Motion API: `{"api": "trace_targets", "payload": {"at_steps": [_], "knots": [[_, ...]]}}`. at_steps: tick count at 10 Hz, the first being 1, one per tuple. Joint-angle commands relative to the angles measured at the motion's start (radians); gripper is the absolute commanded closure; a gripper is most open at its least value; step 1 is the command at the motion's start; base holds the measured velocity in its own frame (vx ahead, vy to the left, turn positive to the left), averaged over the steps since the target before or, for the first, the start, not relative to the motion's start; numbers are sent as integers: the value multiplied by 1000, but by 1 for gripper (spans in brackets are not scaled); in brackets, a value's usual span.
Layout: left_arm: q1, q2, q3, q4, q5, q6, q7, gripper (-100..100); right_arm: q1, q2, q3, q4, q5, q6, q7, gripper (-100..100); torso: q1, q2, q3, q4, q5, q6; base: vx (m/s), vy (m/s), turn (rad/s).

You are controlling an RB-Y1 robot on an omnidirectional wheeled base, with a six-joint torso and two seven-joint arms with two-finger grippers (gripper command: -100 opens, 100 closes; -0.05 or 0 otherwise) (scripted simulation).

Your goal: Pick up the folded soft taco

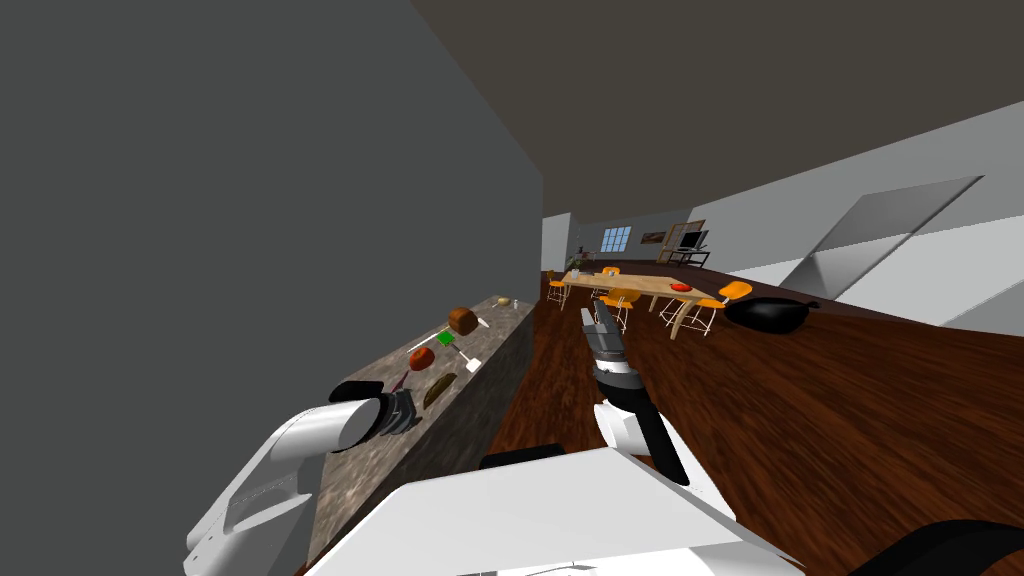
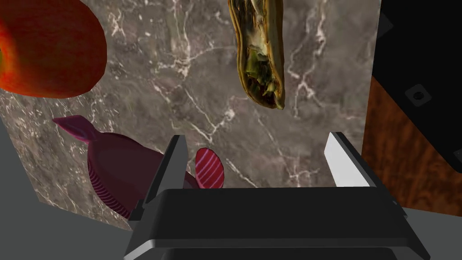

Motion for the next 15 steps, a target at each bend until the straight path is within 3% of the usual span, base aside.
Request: {"api": "trace_targets", "payload": {"at_steps": [1, 9, 12, 13, 14, 15], "knots": [[-8, 1, 5, 7, 4, 37, 5, -100, 0, 0, 0, 0, 0, 0, 0, 0, 0, 0, 0, 0, 0, 0, 64, -44, -3], [-74, 18, 75, 77, 60, 235, 22, -100, 0, 0, 0, 0, 0, 0, 0, 0, 0, 1, 0, 0, 0, 0, 74, -48, -9], [-91, 22, 93, 96, 73, 286, 23, -100, 0, 0, 0, 0, 0, 0, 0, 0, 1, 1, 0, 0, 0, 0, 65, -37, -6], [-88, 22, 90, 92, 72, 274, 23, -100, 0, 0, 0, 0, 0, 0, 0, 0, 1, 1, 1, 0, 0, 0, 25, -13, 0], [-89, 22, 91, 92, 72, 278, 23, 0, 0, 0, 0, 0, 0, 0, 0, 0, 2, 3, 2, 0, 0, 0, 0, 0, 0], [-109, 37, 126, 142, 68, 258, -27, -100, 0, 0, 0, 0, 0, 0, 0, 0, 3, 5, 2, 1, 1, 0, -12, -58, -80]]}}
